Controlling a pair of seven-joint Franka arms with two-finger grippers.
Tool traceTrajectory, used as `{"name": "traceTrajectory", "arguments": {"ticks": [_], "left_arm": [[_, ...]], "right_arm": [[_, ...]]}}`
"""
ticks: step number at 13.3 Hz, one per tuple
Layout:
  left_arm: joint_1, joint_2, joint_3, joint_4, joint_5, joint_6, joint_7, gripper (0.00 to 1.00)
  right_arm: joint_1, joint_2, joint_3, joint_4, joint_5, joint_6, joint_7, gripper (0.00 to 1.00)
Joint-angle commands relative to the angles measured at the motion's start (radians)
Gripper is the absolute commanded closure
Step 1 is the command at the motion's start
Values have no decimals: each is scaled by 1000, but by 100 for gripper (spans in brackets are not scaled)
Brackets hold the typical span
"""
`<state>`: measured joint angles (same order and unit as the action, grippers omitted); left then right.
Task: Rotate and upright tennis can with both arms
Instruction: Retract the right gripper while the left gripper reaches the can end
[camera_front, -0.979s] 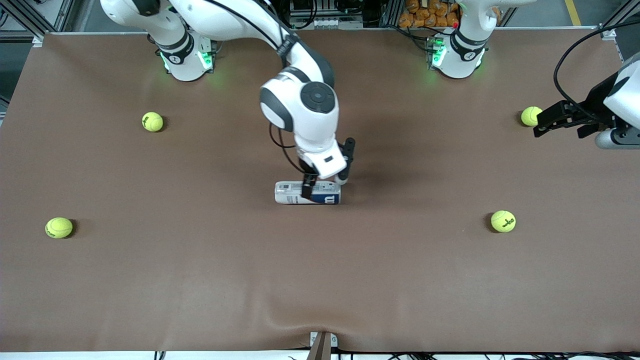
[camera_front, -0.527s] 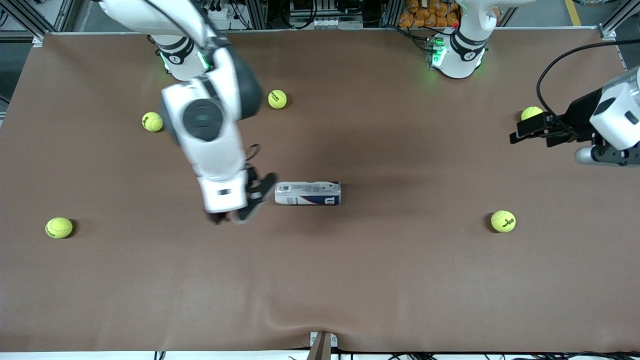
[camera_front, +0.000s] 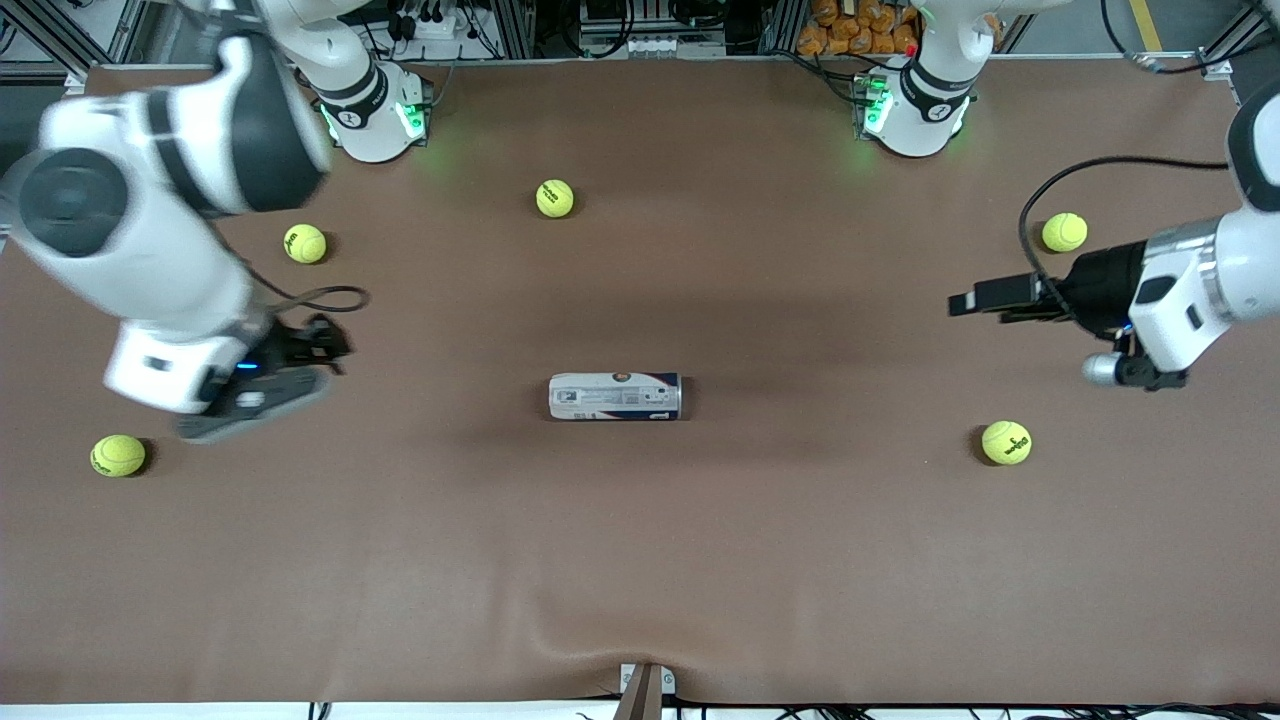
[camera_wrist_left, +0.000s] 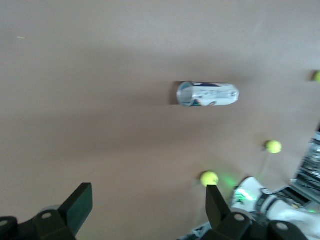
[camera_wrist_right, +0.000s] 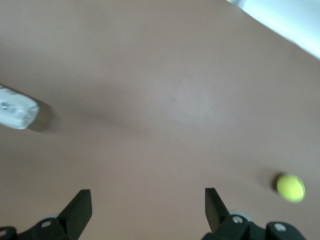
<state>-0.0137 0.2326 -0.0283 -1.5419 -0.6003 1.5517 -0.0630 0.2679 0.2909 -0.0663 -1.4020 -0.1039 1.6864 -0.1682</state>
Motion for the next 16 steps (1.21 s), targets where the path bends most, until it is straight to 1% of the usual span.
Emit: {"name": "traceTrajectory", "arguments": {"ticks": [1, 2, 3, 4, 5, 7, 9, 10, 11, 14, 16], "left_arm": [[4, 37, -8, -61, -146, 71, 28, 0], [-8, 40, -13, -88, -182, 108, 31, 0], [-28, 39, -18, -114, -209, 148, 31, 0], [-38, 40, -21, -144, -260, 172, 31, 0], [-46, 39, -22, -182, -322, 194, 38, 0], [-72, 39, -30, -236, -361, 243, 89, 0], [-98, 62, -50, -277, -380, 324, 234, 0], [-104, 79, -67, -291, -425, 362, 277, 0], [-104, 109, -82, -294, -476, 381, 331, 0], [-109, 229, -90, -291, -606, 409, 530, 0], [-124, 327, -90, -288, -747, 409, 714, 0]], "right_arm": [[-93, -90, 20, -49, 16, -43, 82, 0], [-119, -116, 22, -58, 21, -74, 104, 0], [-150, -140, 22, -63, 51, -92, 114, 0], [-201, -171, 22, -83, 117, -99, 113, 0], [-228, -209, 20, -113, 160, -100, 114, 0], [-242, -263, 19, -147, 164, -117, 165, 0], [-249, -283, 16, -146, 164, -152, 214, 0], [-248, -292, -7, -146, 164, -174, 217, 0], [-246, -294, -24, -146, 165, -198, 217, 0], [-250, -308, -27, -146, 165, -208, 214, 0], [-250, -302, -27, -141, 159, -217, 211, 0]]}}
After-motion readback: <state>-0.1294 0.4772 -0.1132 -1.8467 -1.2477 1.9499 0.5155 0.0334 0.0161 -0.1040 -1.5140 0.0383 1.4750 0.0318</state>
